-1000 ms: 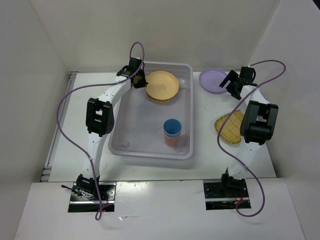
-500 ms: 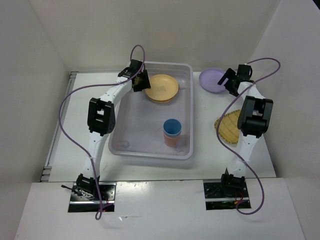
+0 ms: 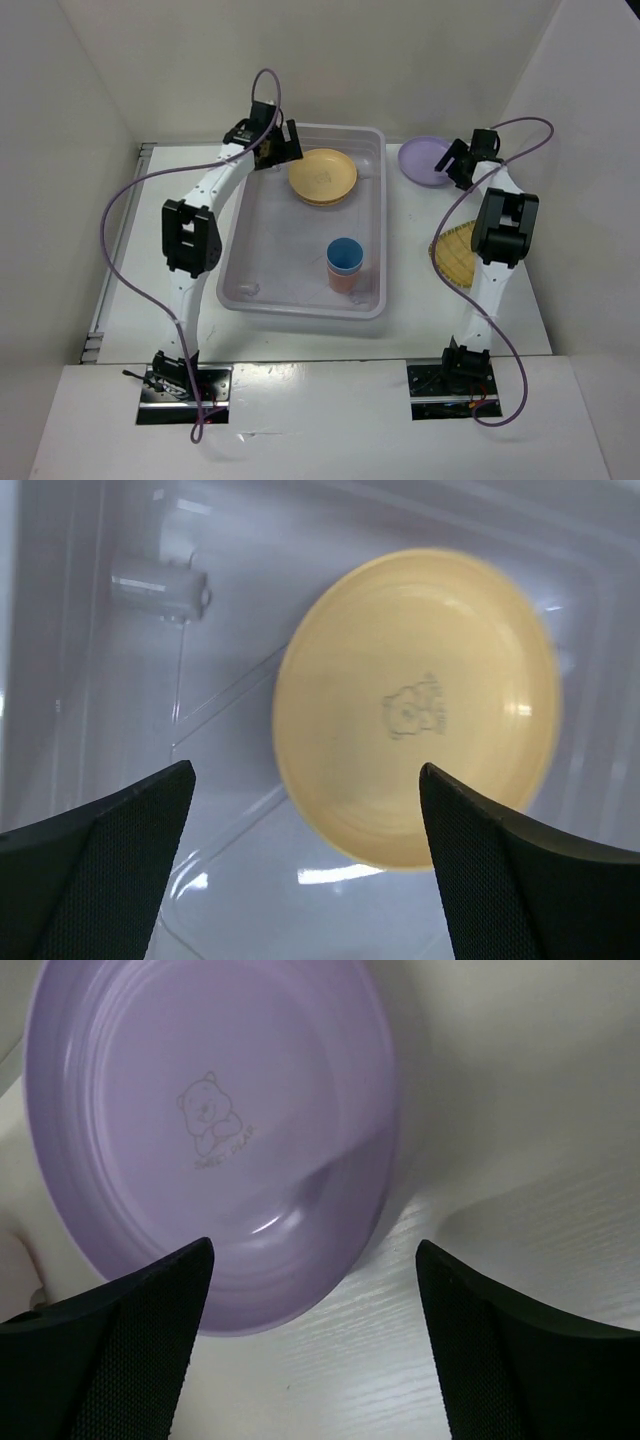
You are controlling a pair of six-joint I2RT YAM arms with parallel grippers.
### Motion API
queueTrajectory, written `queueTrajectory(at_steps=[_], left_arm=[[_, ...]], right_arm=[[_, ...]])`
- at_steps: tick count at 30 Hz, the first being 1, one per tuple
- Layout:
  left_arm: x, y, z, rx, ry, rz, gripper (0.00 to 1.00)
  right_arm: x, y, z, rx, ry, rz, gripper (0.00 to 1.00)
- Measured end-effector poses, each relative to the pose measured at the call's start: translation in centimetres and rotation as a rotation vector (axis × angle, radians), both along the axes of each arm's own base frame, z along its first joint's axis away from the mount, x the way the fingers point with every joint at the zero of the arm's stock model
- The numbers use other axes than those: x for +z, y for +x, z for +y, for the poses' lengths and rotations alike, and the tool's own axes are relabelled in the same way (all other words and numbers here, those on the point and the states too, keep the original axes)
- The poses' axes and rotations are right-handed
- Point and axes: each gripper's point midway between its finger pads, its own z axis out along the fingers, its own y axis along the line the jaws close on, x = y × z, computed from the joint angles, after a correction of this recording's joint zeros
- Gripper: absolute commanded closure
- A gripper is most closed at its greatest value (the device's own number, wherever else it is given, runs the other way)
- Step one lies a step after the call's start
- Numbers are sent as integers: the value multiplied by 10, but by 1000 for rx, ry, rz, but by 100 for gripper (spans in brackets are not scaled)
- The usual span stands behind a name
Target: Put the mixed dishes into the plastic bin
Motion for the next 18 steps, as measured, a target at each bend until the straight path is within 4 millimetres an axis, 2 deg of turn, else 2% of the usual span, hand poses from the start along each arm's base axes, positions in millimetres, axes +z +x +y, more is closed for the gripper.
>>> queueTrajectory(at_steps=[3, 5, 6, 10, 12, 13, 15, 18], left_arm=[[49, -1, -2, -13, -32, -83, 1], [83, -3, -3, -26, -45, -147, 1], [98, -4, -3, -32, -48, -178, 1], [147, -8, -1, -42, -53, -276, 1], [161, -10, 1, -42, -52, -302, 1], [167, -11, 2, -41, -51, -312, 1], [175, -14, 4, -44, -40, -326, 1], [179, -18, 7, -44, -28, -328, 1]], right_arm=[[-11, -2, 0, -2, -1, 25, 23], [-15, -4, 1, 1, -3, 44, 36], [-16, -4, 2, 1, -4, 50, 48], [-16, -3, 1, 0, -20, 53, 74], [-16, -3, -1, -6, -33, 56, 83], [-15, -2, -1, -10, -38, 56, 92], [-12, -1, -4, -23, -47, 52, 100], [-10, -3, -4, -21, -66, 68, 100]])
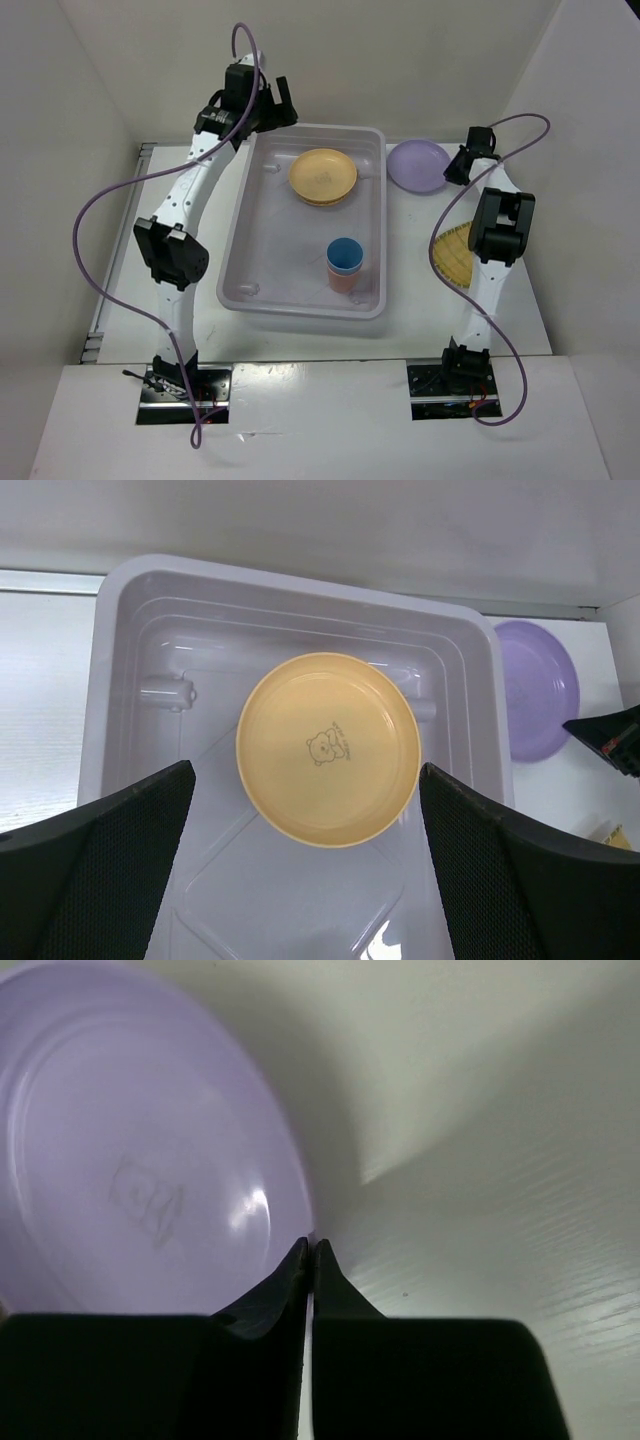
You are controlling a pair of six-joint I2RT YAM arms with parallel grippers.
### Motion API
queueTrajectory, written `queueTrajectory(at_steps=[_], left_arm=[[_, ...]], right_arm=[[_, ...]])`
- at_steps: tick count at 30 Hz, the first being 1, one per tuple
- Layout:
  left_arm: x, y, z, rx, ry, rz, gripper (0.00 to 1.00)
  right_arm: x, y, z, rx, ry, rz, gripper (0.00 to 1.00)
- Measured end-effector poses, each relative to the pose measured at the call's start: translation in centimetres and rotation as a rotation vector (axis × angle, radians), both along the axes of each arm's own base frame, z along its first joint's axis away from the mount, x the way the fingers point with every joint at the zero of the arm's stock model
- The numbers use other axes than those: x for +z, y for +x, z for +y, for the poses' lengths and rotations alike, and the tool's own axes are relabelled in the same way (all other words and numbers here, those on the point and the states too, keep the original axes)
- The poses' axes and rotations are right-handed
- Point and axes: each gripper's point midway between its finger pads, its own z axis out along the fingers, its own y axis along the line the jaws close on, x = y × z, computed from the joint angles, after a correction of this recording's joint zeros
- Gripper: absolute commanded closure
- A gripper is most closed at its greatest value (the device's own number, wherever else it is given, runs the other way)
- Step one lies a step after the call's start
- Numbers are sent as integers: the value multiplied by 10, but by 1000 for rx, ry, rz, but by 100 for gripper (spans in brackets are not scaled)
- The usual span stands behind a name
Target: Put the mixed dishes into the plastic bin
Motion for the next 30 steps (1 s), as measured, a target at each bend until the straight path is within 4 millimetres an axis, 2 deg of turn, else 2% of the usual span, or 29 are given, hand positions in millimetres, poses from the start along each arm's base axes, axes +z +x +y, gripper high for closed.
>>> queueTrajectory(at_steps=[7, 9, 11, 13, 15, 20, 23, 25, 27, 30], left_arm=[[-6, -11, 13, 6, 27, 33, 1], [-7, -18, 24, 18, 32, 44, 1], [-7, -24, 35, 30, 28, 47, 1], [-5, -29, 48, 43, 23, 47, 1], [-1, -33, 62, 60, 15, 36, 1], [-9, -46, 97, 109, 3, 38, 1], [-27, -55, 117, 137, 0, 67, 1], [-42, -61, 130, 158, 0, 98, 1], [-55, -67, 142, 172, -3, 122, 1], [-71, -74, 157, 182, -19, 155, 1]], right_arm=[[-1, -8, -3, -16, -30, 36, 100], [10, -11, -4, -16, -41, 34, 100], [29, -14, -5, -19, -63, 20, 100], [58, -17, -7, -26, -94, -12, 100], [96, -21, -6, -29, -124, -64, 100], [223, -32, 11, -16, -181, -286, 100], [292, -44, 35, 15, -197, -423, 100], [326, -51, 65, 64, -198, -496, 100], [342, -55, 103, 142, -180, -536, 100], [337, -56, 159, 263, -141, -538, 100]])
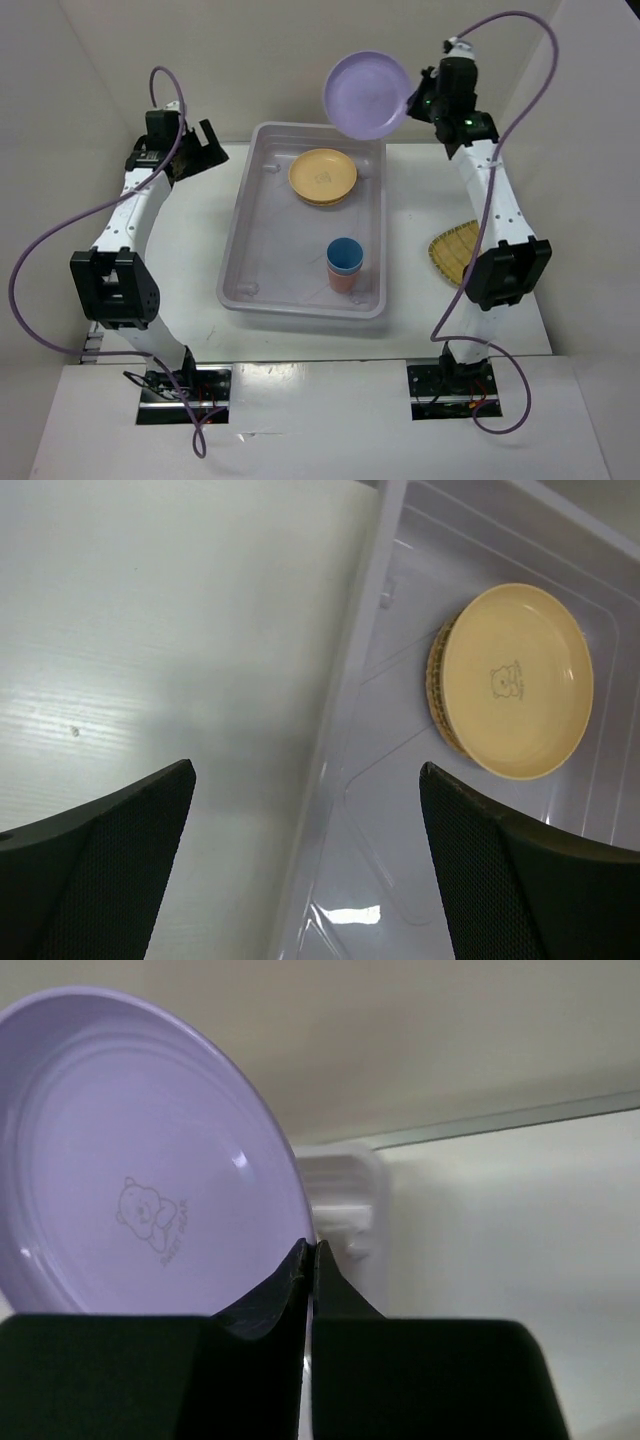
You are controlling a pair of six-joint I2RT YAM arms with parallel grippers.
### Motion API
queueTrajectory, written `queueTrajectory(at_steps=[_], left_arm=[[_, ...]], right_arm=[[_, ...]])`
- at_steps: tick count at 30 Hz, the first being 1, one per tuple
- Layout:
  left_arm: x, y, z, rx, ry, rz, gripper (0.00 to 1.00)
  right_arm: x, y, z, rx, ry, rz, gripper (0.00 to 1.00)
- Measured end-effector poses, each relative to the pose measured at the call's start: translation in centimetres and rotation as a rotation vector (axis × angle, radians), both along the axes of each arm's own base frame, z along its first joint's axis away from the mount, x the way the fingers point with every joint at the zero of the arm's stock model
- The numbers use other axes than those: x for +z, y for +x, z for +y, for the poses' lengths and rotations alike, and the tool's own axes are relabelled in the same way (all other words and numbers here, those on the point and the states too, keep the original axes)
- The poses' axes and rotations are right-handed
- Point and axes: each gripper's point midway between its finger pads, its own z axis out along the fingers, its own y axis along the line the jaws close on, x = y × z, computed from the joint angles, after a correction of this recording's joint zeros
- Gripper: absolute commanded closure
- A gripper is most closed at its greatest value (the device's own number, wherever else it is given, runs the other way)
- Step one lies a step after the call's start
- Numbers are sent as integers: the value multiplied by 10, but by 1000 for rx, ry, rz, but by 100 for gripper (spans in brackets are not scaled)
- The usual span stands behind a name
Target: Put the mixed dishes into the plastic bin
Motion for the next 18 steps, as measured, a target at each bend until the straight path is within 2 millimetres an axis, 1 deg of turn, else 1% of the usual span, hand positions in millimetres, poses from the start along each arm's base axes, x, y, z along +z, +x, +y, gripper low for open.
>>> queueTrajectory(at_steps=[2, 4, 7, 12, 14, 18], left_arm=[[-6, -5, 10, 9, -14, 15, 1], [-7, -7, 21, 20, -23, 14, 1], [-8, -13, 30, 27, -31, 12, 1], [-17, -27, 29, 1, -43, 28, 1], [-23, -33, 28, -4, -49, 43, 1], [-32, -40, 27, -7, -57, 62, 1]], right_arm=[[-15, 1, 32, 68, 0, 32, 100], [-37, 2, 59, 128, -2, 75, 100], [-72, 6, 85, 188, -6, 147, 100], [-137, 18, 109, 248, -12, 269, 100], [-167, 23, 115, 261, -16, 324, 100], [-221, 29, 124, 279, -26, 418, 100]])
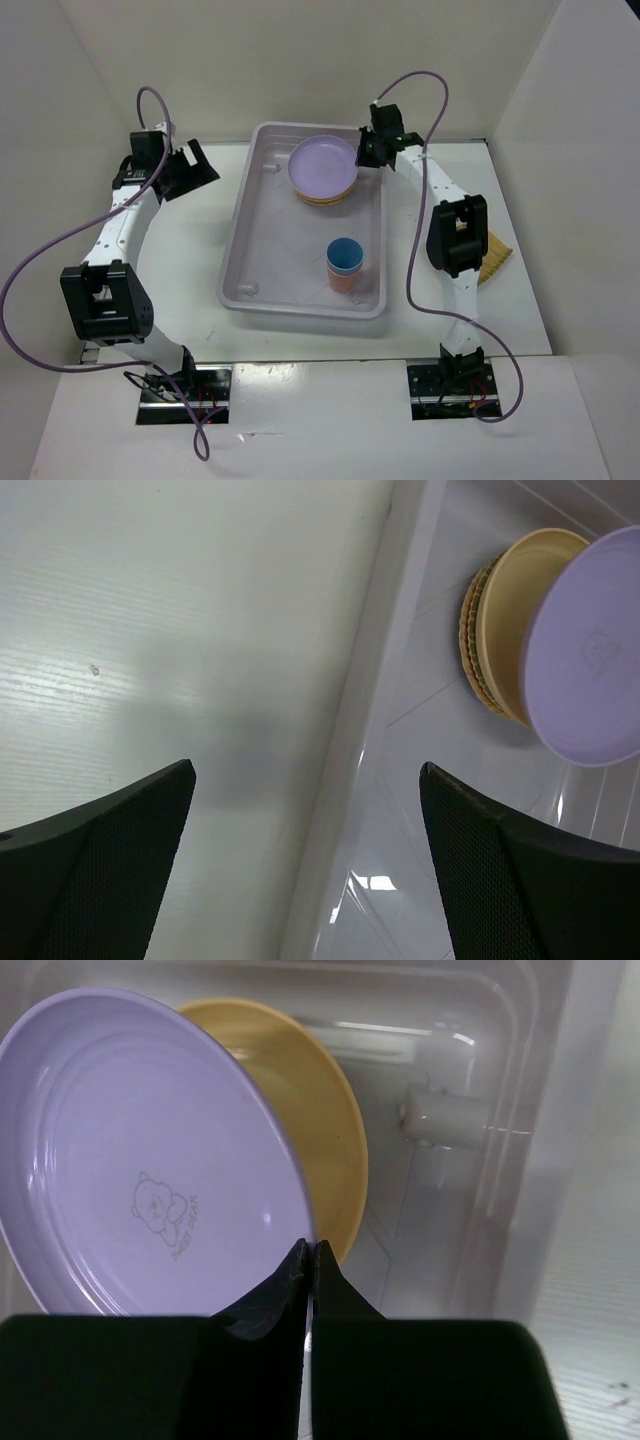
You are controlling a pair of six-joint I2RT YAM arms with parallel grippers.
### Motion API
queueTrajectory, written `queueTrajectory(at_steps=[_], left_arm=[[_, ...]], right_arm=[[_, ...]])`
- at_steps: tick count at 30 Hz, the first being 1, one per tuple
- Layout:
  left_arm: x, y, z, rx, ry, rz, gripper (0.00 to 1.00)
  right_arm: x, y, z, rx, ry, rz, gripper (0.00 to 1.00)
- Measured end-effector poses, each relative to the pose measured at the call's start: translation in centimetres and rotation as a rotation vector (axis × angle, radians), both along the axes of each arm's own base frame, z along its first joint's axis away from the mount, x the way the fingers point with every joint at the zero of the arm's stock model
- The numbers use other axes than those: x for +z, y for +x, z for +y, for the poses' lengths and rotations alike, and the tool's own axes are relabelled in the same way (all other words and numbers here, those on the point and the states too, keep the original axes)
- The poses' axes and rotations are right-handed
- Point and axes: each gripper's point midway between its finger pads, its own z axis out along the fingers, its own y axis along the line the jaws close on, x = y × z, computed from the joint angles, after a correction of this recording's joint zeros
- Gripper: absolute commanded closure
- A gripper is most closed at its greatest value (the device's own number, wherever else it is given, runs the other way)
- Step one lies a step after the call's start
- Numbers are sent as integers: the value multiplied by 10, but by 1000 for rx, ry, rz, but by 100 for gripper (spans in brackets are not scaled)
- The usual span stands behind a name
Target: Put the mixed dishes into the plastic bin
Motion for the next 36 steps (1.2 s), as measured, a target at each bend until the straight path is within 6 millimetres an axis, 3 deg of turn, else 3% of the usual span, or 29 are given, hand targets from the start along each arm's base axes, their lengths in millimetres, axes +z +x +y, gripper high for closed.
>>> queueTrajectory(at_steps=[4, 7, 10, 20, 24, 30, 31, 32, 33, 36], left_arm=[[-6, -6, 2, 6, -2, 16, 1], [-6, -8, 4, 11, -1, 14, 1], [-3, -9, 6, 15, -1, 8, 1], [-3, -9, 6, 15, -3, 7, 1], [-3, -9, 6, 14, -4, 7, 1], [-3, -9, 9, 20, -5, 7, 1], [-3, -9, 9, 21, -5, 7, 1], [-3, -10, 9, 20, -5, 7, 1], [-3, -10, 9, 21, -5, 7, 1], [-3, -10, 9, 19, -6, 7, 1]], right_arm=[[-40, 3, 11, 22, -15, 68, 100], [-56, 3, 16, 34, -16, 97, 100], [-54, 8, 19, 39, -11, 91, 100], [-19, 28, 16, 10, -23, 0, 100], [-19, 34, 15, -1, -34, -8, 100], [-39, 32, 10, -10, -67, 35, 100], [-42, 32, 9, -15, -74, 43, 97], [-43, 31, 8, -18, -78, 47, 80], [-43, 31, 7, -22, -80, 50, 70], [-42, 31, 5, -30, -87, 47, 48]])
